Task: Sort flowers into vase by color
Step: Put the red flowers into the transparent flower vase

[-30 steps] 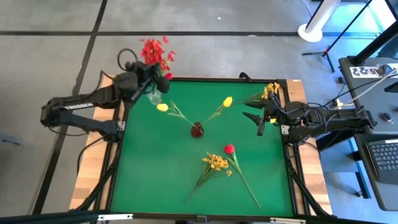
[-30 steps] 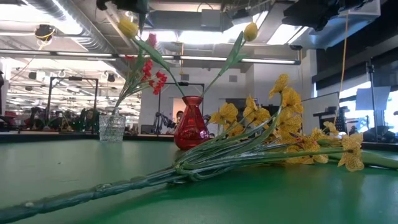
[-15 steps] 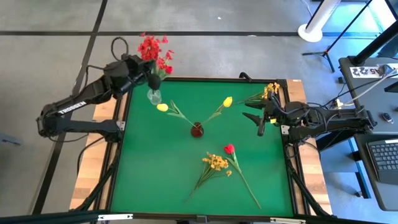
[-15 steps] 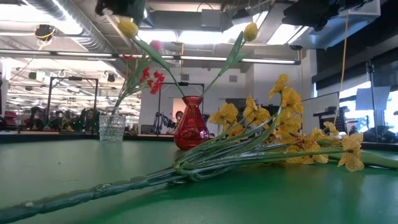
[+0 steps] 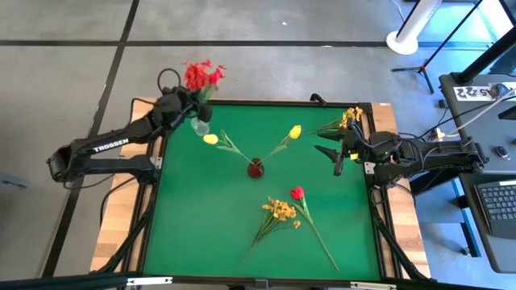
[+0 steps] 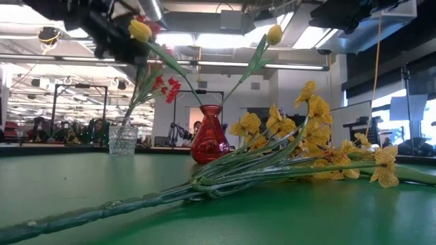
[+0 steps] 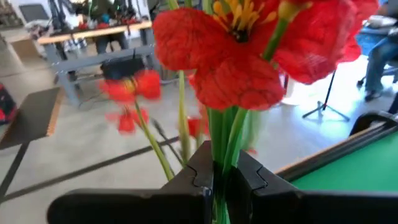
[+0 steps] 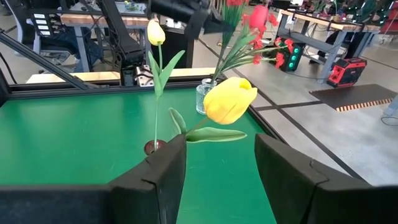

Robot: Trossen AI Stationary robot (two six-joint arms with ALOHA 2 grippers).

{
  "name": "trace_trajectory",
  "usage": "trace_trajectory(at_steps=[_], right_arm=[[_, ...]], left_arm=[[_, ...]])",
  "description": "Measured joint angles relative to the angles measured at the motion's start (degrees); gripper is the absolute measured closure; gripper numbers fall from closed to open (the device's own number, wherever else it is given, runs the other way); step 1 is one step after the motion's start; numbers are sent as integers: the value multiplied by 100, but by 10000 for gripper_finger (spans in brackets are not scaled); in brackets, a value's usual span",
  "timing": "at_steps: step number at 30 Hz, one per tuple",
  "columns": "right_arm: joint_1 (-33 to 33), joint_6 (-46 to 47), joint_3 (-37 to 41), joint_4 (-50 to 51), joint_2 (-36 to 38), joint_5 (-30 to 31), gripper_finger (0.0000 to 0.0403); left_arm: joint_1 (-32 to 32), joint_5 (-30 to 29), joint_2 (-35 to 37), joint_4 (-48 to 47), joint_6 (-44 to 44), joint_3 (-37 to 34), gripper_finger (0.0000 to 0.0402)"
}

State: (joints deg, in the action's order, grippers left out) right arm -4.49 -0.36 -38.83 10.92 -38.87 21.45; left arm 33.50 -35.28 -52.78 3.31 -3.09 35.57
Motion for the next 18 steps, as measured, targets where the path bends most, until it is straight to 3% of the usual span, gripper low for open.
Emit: trace_trajectory(at_steps=[11, 18], right_arm=[[2, 2, 0, -18, 0, 0, 214], [-1, 2, 0, -46, 0, -2, 214]], left_arm=[[63, -144, 12, 11, -82, -402, 388], [-50, -5, 12, -59, -82, -367, 324]])
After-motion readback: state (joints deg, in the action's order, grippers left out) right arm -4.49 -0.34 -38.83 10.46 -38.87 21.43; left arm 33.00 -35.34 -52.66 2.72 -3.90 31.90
